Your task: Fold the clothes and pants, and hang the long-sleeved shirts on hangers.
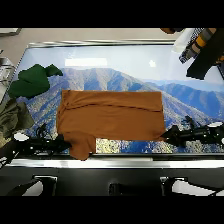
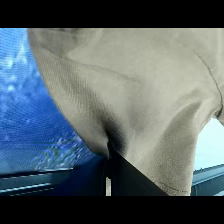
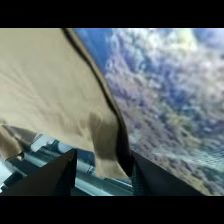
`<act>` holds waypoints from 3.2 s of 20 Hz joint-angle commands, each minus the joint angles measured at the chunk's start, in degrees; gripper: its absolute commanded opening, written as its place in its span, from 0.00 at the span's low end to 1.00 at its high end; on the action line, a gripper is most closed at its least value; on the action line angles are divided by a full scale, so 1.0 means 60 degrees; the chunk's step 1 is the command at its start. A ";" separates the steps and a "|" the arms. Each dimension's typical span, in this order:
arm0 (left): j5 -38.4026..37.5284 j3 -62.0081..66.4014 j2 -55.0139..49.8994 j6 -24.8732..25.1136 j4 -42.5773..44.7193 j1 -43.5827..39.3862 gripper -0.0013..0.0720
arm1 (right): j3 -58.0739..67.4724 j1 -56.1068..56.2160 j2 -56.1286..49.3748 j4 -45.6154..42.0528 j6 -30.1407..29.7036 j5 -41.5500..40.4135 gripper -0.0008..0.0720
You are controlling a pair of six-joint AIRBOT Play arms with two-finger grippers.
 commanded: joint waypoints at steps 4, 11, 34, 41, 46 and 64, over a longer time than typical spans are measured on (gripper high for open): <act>-0.0087 0.0233 -0.0004 0.0007 0.0004 -0.0004 0.04 | -0.0353 0.0000 -0.0018 0.0699 -0.0594 -0.0670 0.30; -0.2178 0.2794 0.0499 -0.1122 0.2663 -0.0007 0.03 | -0.0346 0.0000 0.1690 -0.0703 0.0182 -0.0375 0.05; -0.2641 1.0032 -0.4237 -0.1512 0.3071 -0.2091 0.03 | 0.4291 0.3672 0.0605 -0.3355 0.3111 -0.1796 0.05; -0.2925 1.2954 -0.6379 -0.1792 0.2845 -0.2102 0.03 | 0.5588 0.3672 -0.0758 -0.3231 0.3111 -0.2109 0.05; -0.2648 1.3417 -0.7533 -0.1967 0.2550 -0.2197 0.03 | 0.5595 0.3683 -0.1490 -0.2943 0.3118 -0.2721 0.05; -0.2029 1.4692 -0.7526 -0.1938 0.2492 -0.2069 0.58 | 0.6812 0.0787 -0.3701 0.1129 0.1585 -0.0018 0.91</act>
